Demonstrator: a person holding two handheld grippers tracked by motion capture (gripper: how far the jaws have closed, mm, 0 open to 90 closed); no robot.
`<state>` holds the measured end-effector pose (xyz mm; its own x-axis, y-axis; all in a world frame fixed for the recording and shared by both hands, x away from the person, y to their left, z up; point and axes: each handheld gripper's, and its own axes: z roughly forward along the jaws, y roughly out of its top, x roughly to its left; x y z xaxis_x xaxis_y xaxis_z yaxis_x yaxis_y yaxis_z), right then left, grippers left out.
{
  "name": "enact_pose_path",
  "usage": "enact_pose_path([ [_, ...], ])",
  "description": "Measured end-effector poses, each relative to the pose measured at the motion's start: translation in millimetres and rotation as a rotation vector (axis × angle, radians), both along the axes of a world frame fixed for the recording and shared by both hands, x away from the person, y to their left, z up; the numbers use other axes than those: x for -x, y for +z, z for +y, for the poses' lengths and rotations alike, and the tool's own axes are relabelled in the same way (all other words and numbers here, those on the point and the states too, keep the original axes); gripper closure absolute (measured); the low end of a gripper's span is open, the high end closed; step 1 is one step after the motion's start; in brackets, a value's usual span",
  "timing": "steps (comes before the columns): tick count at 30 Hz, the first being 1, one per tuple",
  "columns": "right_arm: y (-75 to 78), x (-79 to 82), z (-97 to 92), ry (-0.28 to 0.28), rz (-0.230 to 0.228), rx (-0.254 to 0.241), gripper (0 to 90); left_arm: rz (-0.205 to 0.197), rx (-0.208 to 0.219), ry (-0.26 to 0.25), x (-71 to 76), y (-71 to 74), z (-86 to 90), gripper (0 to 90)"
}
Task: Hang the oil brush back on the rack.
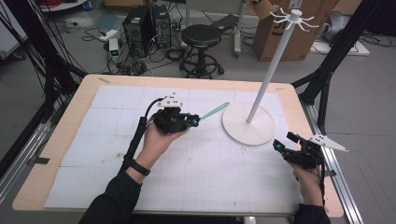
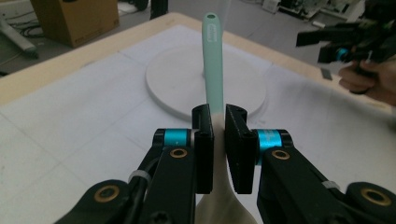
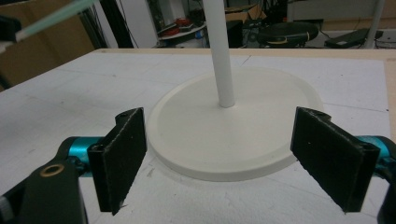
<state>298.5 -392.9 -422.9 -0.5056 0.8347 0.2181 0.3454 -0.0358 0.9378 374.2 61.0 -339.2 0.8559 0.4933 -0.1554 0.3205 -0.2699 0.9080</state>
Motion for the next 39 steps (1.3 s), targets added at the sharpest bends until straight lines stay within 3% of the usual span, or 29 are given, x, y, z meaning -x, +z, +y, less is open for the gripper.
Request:
enact_pose_path([
  [15, -0.5, -0.5, 0.2, 0.003, 0.006, -0.002, 17.8, -0.067, 0.045, -0.028, -8.9, 73.0, -7.6, 82.3],
  [39, -0.9, -0.9, 0.2, 0.008, 0.006, -0.008, 17.8, -0.146, 0.129, -0.075, -10.0, 153.3, -36.3, 82.3],
])
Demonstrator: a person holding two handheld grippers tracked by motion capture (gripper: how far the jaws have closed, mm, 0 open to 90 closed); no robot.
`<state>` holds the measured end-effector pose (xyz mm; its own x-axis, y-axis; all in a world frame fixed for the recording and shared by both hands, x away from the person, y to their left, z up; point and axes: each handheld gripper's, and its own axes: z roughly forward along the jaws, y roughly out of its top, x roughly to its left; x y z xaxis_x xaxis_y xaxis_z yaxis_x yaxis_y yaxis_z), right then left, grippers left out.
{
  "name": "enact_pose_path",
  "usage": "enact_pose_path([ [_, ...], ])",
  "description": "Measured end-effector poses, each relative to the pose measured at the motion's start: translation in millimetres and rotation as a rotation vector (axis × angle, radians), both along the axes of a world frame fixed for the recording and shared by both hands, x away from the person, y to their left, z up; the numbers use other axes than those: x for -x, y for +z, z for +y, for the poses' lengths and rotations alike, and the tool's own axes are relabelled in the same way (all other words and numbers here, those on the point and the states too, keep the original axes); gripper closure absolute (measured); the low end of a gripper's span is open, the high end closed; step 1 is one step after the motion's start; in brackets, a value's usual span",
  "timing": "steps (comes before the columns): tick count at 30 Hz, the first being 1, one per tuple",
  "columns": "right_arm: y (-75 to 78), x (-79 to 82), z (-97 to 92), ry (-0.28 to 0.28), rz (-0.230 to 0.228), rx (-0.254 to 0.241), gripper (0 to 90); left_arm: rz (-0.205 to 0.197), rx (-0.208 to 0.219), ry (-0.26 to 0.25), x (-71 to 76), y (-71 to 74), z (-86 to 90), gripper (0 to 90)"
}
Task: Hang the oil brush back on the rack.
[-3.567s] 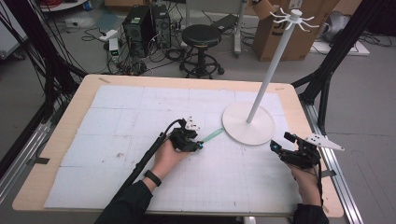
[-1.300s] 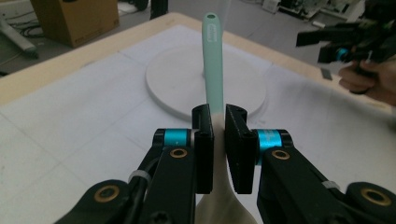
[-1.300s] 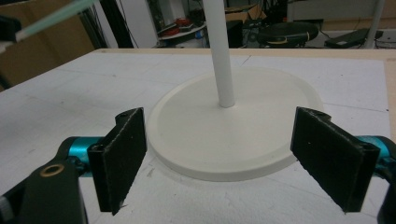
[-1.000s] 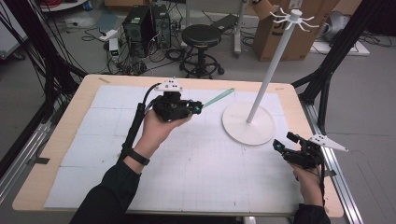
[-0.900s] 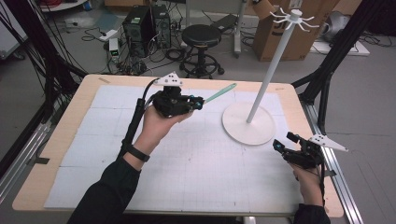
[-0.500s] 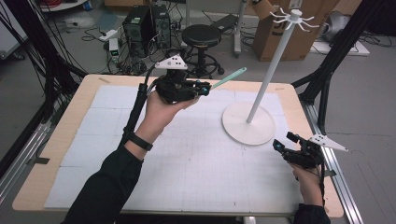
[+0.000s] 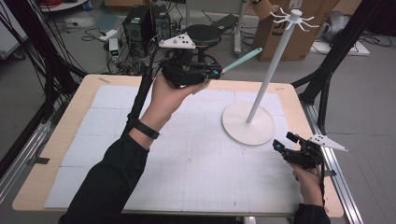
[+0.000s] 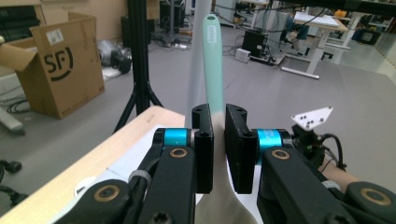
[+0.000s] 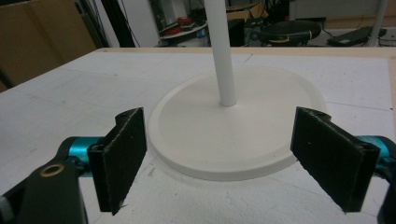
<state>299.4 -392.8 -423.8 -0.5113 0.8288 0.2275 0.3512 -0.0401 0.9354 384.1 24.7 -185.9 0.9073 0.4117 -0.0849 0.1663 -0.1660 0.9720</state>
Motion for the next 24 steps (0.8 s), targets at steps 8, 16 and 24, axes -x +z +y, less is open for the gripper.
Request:
enact_pose_path([
  [8, 0.4, 0.8, -0.1, -0.002, 0.008, -0.007, 17.8, -0.018, 0.026, -0.016, 2.3, 18.7, -9.1, 82.3],
  [16, 0.2, 0.3, -0.6, 0.003, 0.003, -0.005, 17.7, -0.031, 0.042, -0.025, 4.0, 30.9, -16.4, 82.3],
  [24, 0.1, 0.3, -0.7, 0.003, 0.002, -0.005, 17.7, -0.046, 0.048, -0.03, 4.5, 38.6, -25.2, 82.3],
])
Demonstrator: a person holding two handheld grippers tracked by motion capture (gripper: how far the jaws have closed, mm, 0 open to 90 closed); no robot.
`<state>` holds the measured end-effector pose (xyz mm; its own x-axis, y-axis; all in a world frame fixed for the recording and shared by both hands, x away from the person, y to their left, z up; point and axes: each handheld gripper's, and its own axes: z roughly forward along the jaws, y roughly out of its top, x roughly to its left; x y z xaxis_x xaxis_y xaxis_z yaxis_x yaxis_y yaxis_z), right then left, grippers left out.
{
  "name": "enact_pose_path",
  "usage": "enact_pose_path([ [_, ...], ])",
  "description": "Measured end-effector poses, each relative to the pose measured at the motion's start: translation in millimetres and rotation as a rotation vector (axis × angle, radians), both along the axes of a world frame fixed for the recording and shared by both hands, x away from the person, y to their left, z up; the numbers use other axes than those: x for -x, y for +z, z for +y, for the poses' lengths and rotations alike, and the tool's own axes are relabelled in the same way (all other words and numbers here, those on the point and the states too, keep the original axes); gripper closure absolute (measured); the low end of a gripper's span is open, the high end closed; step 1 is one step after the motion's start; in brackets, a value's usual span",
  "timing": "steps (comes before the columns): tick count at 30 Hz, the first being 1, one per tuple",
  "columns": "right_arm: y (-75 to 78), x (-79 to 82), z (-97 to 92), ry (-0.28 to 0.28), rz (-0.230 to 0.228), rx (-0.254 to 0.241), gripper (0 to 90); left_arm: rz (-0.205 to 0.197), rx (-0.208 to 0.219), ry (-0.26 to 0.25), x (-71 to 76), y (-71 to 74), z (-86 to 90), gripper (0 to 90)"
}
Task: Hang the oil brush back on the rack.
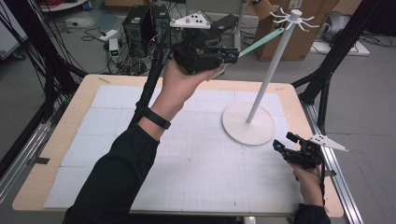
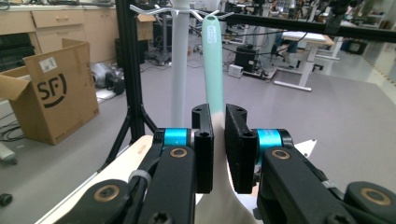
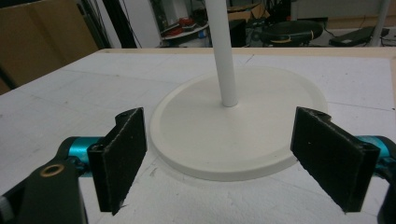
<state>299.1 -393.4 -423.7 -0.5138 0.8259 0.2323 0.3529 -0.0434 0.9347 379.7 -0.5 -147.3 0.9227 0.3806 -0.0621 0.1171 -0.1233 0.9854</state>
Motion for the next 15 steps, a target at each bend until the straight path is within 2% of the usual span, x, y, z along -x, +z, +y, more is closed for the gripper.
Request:
enact_pose_path([
  [6, 0.1, 0.2, 0.1, 0.003, 0.001, -0.002, 17.7, -0.006, 0.001, -0.003, -0.9, 1.9, -6.0, 82.3],
  [15, 0.0, 0.4, -1.2, 0.003, -0.003, -0.002, 17.7, -0.022, -0.023, 0.014, -1.2, 1.8, -11.7, 82.3],
])
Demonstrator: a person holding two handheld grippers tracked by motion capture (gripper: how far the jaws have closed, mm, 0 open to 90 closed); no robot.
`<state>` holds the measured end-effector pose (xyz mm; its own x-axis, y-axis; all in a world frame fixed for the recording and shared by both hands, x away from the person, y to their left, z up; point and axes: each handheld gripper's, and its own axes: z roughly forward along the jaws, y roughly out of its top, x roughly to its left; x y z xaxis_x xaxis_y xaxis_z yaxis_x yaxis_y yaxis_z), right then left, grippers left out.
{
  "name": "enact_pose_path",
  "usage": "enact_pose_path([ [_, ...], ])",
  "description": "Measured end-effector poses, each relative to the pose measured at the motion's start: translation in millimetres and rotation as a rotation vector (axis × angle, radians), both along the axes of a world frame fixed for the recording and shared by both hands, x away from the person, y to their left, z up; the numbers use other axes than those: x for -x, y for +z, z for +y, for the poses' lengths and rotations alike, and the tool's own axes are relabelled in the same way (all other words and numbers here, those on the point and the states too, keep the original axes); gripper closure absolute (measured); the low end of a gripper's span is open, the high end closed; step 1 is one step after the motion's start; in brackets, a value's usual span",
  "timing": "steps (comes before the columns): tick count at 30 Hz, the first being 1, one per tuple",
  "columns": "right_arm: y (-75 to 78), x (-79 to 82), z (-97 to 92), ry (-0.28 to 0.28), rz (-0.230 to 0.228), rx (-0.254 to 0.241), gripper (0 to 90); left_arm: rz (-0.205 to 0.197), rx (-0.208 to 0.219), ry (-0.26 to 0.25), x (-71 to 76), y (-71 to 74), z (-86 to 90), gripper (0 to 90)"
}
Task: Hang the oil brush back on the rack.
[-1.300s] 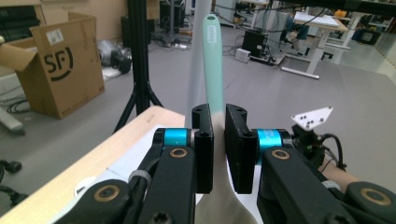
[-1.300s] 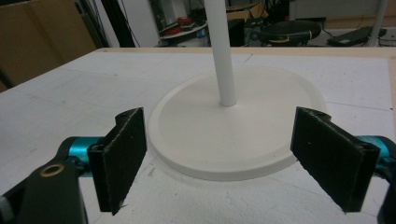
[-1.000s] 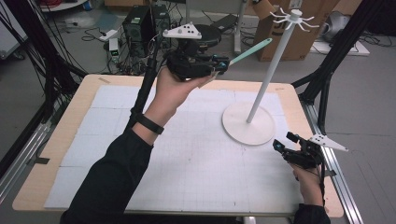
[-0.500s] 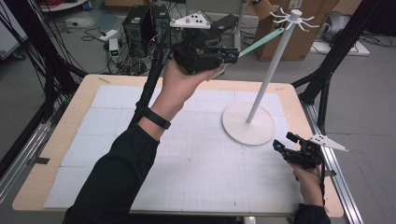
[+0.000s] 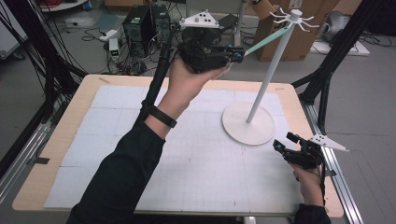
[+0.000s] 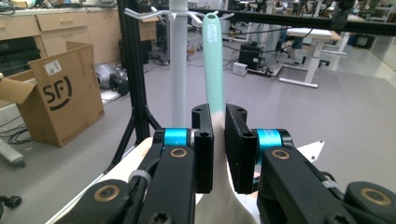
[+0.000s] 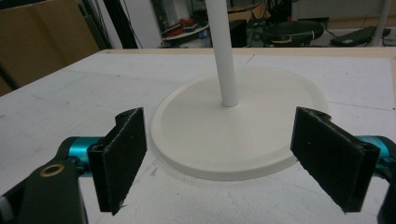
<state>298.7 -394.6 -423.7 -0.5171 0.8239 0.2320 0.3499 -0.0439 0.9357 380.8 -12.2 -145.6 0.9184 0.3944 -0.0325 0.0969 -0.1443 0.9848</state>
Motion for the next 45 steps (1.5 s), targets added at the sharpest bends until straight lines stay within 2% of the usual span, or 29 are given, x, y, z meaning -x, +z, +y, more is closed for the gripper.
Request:
enact_pose_path([
  [7, 0.1, 0.2, -0.4, 0.0, 0.004, 0.0, 17.7, -0.009, -0.016, 0.013, -1.3, -1.6, -2.0, 82.3],
  [17, 0.0, 0.4, -0.1, -0.001, 0.006, -0.006, 17.7, 0.002, -0.02, 0.023, -6.3, -4.9, -3.9, 82.3],
  [21, -0.2, -0.1, -0.2, 0.0, 0.004, -0.004, 17.7, -0.014, -0.042, 0.034, -5.2, -6.5, -7.4, 82.2],
  [33, -0.4, 0.0, -1.5, -0.002, -0.001, -0.005, 17.7, -0.006, -0.077, 0.073, -9.9, -9.0, -6.6, 82.2],
  [45, -0.5, 0.1, -1.4, -0.003, -0.001, -0.003, 17.7, 0.006, -0.066, 0.078, -14.4, -11.8, -9.0, 82.1],
])
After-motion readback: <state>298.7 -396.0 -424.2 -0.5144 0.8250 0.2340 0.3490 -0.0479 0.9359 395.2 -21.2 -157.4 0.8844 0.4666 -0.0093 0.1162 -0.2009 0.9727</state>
